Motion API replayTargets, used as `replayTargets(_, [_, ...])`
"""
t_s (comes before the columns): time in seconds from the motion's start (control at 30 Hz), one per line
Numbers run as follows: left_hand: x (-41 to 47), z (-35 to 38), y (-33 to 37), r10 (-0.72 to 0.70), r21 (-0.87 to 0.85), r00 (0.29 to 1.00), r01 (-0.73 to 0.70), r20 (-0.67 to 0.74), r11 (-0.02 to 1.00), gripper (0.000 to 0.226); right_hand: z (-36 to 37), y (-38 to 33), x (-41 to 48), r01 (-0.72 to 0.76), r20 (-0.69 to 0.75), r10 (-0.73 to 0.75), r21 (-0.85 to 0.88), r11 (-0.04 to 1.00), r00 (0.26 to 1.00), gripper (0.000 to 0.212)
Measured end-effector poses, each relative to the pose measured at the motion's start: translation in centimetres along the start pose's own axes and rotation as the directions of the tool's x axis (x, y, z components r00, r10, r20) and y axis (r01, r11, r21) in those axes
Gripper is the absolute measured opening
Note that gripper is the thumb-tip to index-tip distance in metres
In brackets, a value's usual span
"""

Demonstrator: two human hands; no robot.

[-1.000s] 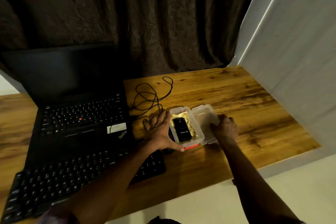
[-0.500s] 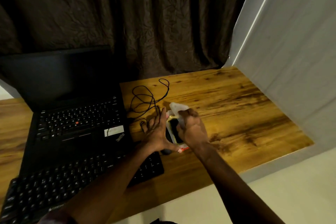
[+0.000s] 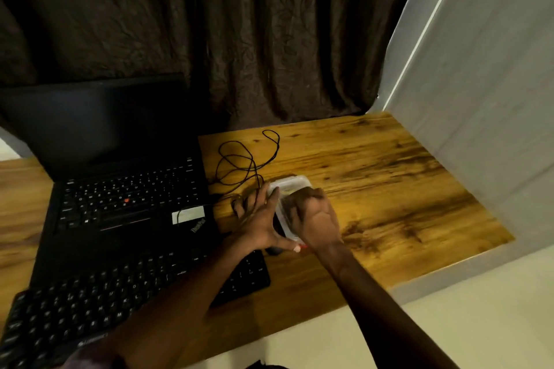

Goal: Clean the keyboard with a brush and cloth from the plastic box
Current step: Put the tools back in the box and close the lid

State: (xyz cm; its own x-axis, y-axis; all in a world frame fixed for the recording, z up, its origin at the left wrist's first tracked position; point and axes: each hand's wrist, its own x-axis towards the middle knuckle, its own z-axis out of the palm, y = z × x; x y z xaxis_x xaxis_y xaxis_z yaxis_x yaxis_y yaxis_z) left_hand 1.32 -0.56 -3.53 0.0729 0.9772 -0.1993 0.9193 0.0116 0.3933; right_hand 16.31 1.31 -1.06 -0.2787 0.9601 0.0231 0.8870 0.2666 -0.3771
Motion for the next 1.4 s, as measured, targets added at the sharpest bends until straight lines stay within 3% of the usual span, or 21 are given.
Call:
replayTargets(0.03, [0.0, -0.1, 0.0, -0.005, 0.007, 1.0, 0.005, 0.009, 1.0, 0.148, -0.7, 0.5, -0.1, -0.028, -0.035, 0.027, -0.031, 0.999, 0.999, 0.048])
replayTargets(0.1, [0.1, -0.2, 0.2, -0.011, 0.022, 1.0, 0.011, 0.01, 1.0, 0.148, -1.4, 1.9, 0.2, -0.129, 0.039, 0.131, -0.046, 0.991, 0.991, 0.045])
replayTargets(0.17, [0.1, -0.4, 0.3, -0.012, 0.036, 1.0, 0.011, 0.006, 0.999, 0.149, -1.7, 3.2, 0.1, -0.151, 0.173, 0.13, 0.117, 0.981, 0.976, 0.046])
replayTargets(0.23, [0.2, -0.5, 0.5, 0.005, 0.055, 1.0, -0.006, 0.014, 0.998, 0.148, -1.1, 4.2, -0.1, -0.116, 0.12, 0.083, 0.294, 0.949, 0.989, 0.046])
replayTargets(0.3, [0.2, -0.7, 0.9, 0.018, 0.04, 0.999, -0.02, 0.049, 0.999, 0.147, -0.3, 4.6, -0.4, -0.095, 0.035, 0.088, 0.381, 0.92, 0.995, 0.046])
replayTargets(0.43, [0.8, -1.4, 1.8, -0.03, -0.075, 0.996, 0.036, 0.08, 0.997, 0.131, -0.4, 4.5, -0.8, -0.17, 0.022, 0.182, 0.488, 0.856, 0.983, 0.061])
replayTargets(0.53, [1.3, -1.7, 2.0, -0.039, -0.103, 0.999, 0.04, 0.007, 0.994, 0.117, -0.7, 5.0, -1.3, -0.268, 0.087, 0.265, 0.553, 0.789, 0.96, 0.057])
replayTargets(0.7, [1.5, -1.9, 2.4, -0.057, 0.006, 0.99, 0.057, 0.131, 0.998, 0.124, 0.0, 6.6, -1.6, -0.489, 0.314, 0.374, 0.567, 0.663, 0.872, 0.052])
replayTargets(1.0, [1.7, -2.8, 3.4, -0.055, 0.171, 0.993, 0.037, 0.105, 0.985, 0.12, 0.8, 6.0, -3.8, -0.511, 0.305, 0.439, 0.704, 0.493, 0.845, 0.043])
replayTargets(1.23, [1.8, -2.6, 3.4, -0.06, 0.155, 0.991, 0.041, 0.118, 0.987, 0.121, 0.0, 6.1, -4.9, -0.504, 0.314, 0.406, 0.665, 0.552, 0.859, 0.057])
replayTargets(1.37, [2.0, -2.3, 3.2, -0.067, 0.148, 0.992, 0.05, 0.109, 0.988, 0.122, -0.7, 6.0, -5.1, -0.495, 0.335, 0.414, 0.782, 0.379, 0.846, 0.029])
replayTargets(1.4, [2.0, -2.3, 3.2, -0.069, 0.14, 0.992, 0.053, 0.109, 0.989, 0.123, -1.1, 5.9, -5.4, -0.488, 0.329, 0.404, 0.778, 0.396, 0.853, 0.028])
